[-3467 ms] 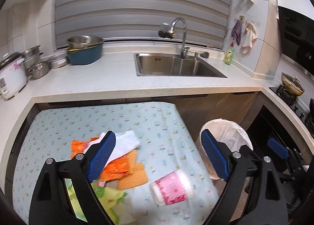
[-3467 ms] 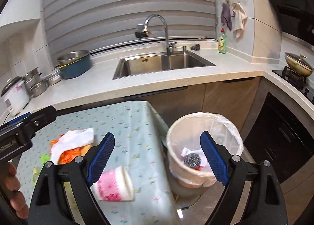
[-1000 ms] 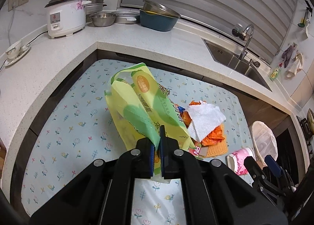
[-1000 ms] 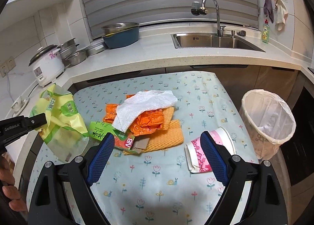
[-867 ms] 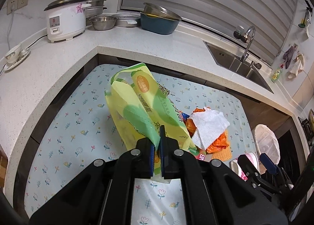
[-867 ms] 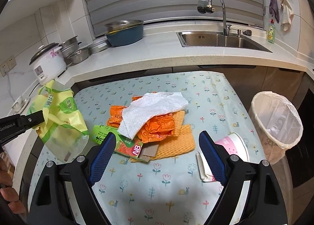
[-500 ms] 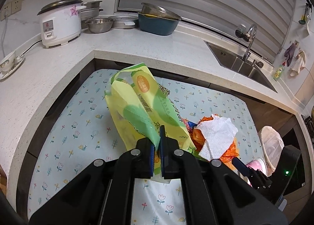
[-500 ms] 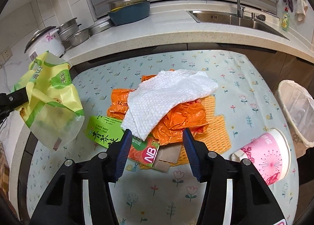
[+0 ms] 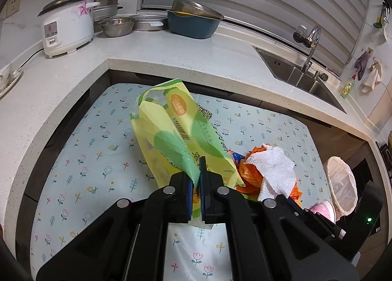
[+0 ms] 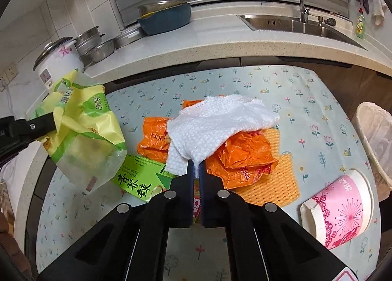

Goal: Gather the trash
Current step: 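Grasp the white paper towel with the right gripper while the left holds the snack bag, then carry the snack bag and paper towel over the wastebasket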

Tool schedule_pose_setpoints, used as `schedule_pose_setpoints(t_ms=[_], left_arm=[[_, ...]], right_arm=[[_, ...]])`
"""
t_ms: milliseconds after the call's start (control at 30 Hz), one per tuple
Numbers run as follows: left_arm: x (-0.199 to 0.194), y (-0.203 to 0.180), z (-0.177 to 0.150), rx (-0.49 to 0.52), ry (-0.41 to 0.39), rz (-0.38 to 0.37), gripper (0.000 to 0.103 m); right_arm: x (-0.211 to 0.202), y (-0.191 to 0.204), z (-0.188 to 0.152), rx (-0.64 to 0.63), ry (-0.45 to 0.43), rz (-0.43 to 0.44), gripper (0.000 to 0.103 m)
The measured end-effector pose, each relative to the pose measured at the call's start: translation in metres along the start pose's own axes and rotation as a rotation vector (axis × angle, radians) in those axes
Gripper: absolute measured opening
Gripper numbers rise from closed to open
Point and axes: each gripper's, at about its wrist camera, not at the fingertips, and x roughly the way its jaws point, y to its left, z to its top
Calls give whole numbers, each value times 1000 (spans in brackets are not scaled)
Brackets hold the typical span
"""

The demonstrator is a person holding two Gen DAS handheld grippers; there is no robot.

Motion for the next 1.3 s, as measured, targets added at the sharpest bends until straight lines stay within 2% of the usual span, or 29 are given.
schedule_pose_setpoints(t_ms=[267, 533, 900, 1300], left_arm=[[-16, -25, 2, 31, -24, -23, 4], [-34, -77, 1, 96, -43, -72, 4], [-31, -190, -13, 227, 2, -199, 4], [5, -328, -33, 387, 72, -331, 4]], right_arm=[[-56, -20, 22, 30, -123, -6, 3], [-110, -60, 40, 67, -226, -51, 3], [-156, -148, 47, 124, -293, -167, 3], [-164, -266, 41, 249, -289, -280, 3]])
